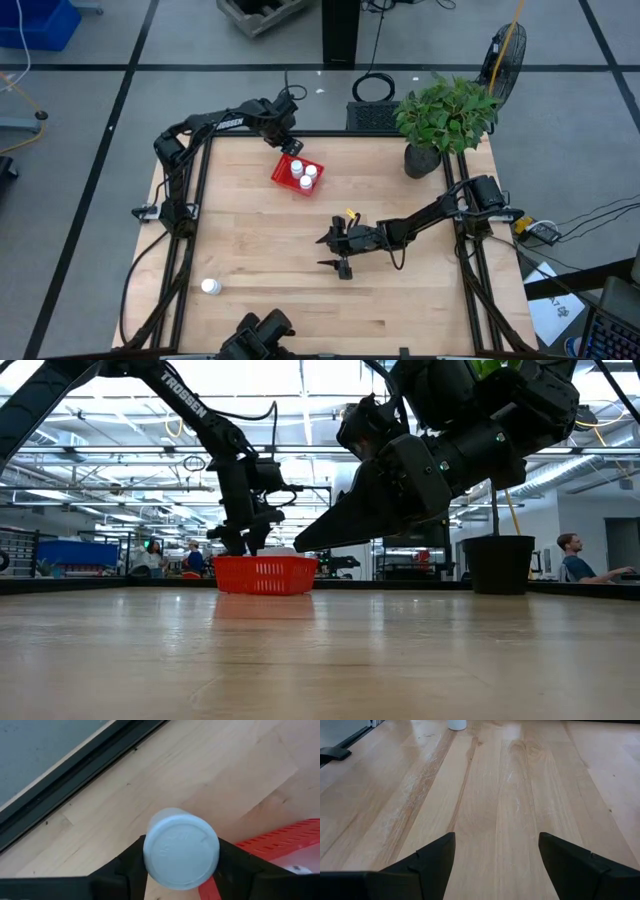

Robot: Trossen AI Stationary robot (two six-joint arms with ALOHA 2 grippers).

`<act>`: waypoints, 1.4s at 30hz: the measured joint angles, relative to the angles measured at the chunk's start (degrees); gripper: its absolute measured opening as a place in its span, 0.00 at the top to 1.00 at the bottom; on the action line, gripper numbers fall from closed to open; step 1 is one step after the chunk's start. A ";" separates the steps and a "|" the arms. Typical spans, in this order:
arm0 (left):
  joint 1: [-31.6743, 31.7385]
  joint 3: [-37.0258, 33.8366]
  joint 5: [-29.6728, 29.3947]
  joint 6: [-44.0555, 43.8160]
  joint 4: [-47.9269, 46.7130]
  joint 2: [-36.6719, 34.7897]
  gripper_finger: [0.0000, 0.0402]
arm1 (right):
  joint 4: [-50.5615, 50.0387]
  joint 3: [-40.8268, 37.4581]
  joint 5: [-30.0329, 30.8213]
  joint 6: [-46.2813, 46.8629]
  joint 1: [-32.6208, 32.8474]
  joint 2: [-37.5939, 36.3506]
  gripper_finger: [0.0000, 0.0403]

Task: Pick and place pill bottles into a basket
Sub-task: Put the white pill bottle into the orange basket

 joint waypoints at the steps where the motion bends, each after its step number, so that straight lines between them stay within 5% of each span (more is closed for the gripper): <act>1: 0.00 0.00 0.22 0.17 -0.04 -0.04 0.53 | 0.00 0.00 0.00 0.02 0.00 0.00 0.31; 12: 0.85 0.00 -1.60 1.37 -0.01 -7.44 0.56 | 0.00 0.00 0.02 0.02 0.00 0.00 0.31; 28: -2.86 0.00 4.73 0.37 -6.76 -32.61 0.56 | 2.64 0.00 0.22 -1.97 -0.16 0.00 0.31; 37: -10.66 0.00 6.59 -5.39 -6.58 -45.27 0.56 | 20.14 0.00 0.92 -15.86 -0.70 0.00 0.31; 42: -15.68 0.00 4.43 -8.30 -6.54 -49.12 0.55 | 37.30 0.00 7.97 -29.08 -0.88 -0.02 0.31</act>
